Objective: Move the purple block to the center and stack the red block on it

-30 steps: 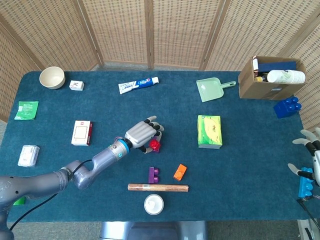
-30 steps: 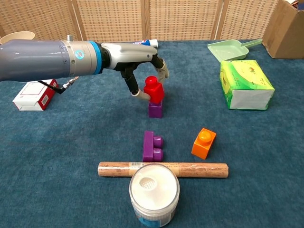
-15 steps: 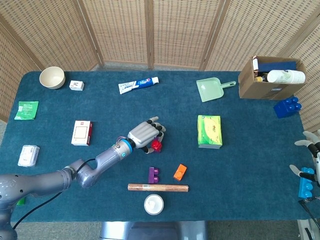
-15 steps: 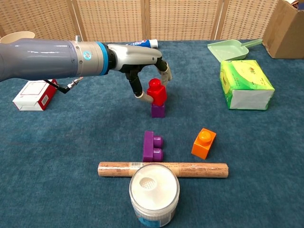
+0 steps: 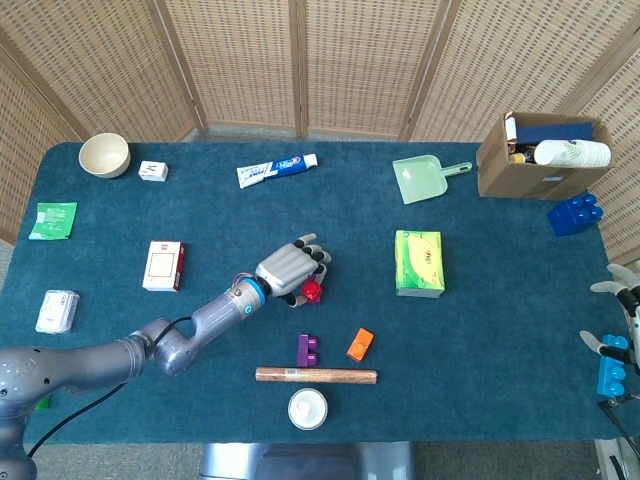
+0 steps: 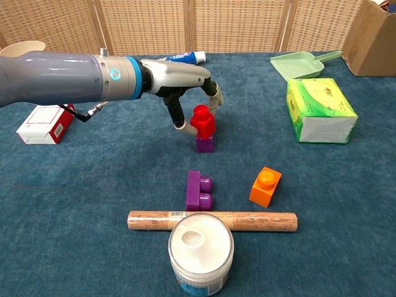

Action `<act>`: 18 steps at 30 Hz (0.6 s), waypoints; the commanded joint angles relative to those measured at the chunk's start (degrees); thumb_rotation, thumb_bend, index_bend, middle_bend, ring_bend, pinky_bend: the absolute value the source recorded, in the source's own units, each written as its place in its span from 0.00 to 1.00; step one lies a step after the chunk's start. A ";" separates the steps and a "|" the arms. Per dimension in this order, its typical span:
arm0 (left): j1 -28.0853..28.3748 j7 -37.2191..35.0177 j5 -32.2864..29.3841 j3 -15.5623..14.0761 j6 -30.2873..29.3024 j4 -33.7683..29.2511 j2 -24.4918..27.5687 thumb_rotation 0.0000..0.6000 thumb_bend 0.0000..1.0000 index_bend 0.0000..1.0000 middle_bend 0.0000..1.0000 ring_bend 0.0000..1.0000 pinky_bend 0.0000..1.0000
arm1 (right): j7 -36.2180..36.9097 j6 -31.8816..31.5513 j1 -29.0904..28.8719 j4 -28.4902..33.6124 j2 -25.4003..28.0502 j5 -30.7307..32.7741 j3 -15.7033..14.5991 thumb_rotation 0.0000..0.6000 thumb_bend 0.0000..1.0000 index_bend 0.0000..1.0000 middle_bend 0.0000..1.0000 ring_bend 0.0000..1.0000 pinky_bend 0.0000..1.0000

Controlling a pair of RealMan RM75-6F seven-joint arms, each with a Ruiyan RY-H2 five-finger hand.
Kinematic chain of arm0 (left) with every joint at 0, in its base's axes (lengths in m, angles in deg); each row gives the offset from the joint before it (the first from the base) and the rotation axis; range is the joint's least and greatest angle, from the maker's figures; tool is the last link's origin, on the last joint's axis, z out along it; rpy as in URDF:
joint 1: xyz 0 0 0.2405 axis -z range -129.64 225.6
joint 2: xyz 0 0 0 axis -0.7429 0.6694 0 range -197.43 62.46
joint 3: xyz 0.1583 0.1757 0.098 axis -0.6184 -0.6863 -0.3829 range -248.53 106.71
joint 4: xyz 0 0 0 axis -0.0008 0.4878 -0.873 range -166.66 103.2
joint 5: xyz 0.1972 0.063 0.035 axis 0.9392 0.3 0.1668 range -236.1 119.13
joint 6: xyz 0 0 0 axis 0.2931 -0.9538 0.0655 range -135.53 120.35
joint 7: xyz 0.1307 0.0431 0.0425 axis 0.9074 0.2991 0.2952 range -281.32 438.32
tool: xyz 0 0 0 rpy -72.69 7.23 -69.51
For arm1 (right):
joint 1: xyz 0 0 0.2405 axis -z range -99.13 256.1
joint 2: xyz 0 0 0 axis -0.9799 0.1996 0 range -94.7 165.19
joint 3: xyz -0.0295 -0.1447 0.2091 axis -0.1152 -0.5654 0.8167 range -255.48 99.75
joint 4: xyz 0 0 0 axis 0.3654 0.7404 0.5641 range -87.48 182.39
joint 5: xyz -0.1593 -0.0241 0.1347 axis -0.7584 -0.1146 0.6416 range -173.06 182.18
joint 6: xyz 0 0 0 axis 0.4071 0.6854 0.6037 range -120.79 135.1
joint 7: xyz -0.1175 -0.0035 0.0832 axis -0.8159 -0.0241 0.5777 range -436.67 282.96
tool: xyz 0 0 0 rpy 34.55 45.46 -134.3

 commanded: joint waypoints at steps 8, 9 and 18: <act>-0.45 -0.12 -1.00 0.53 -1.41 -2.78 1.99 1.00 0.38 0.07 0.02 0.00 0.00 | 0.31 -0.13 0.24 0.05 0.19 0.11 0.14 1.00 0.13 0.34 0.19 0.00 0.11; -0.57 -0.11 -1.11 0.61 -1.60 -3.38 2.58 1.00 0.38 0.07 0.02 0.00 0.00 | 0.32 -0.12 0.25 0.07 0.23 0.13 0.16 1.00 0.13 0.34 0.19 0.00 0.11; -6.17 0.87 -0.88 -0.03 -9.41 -15.31 12.39 1.00 0.38 0.07 0.02 0.00 0.00 | 0.14 -0.16 -0.27 -0.09 0.42 0.68 1.23 1.00 0.13 0.34 0.18 0.00 0.10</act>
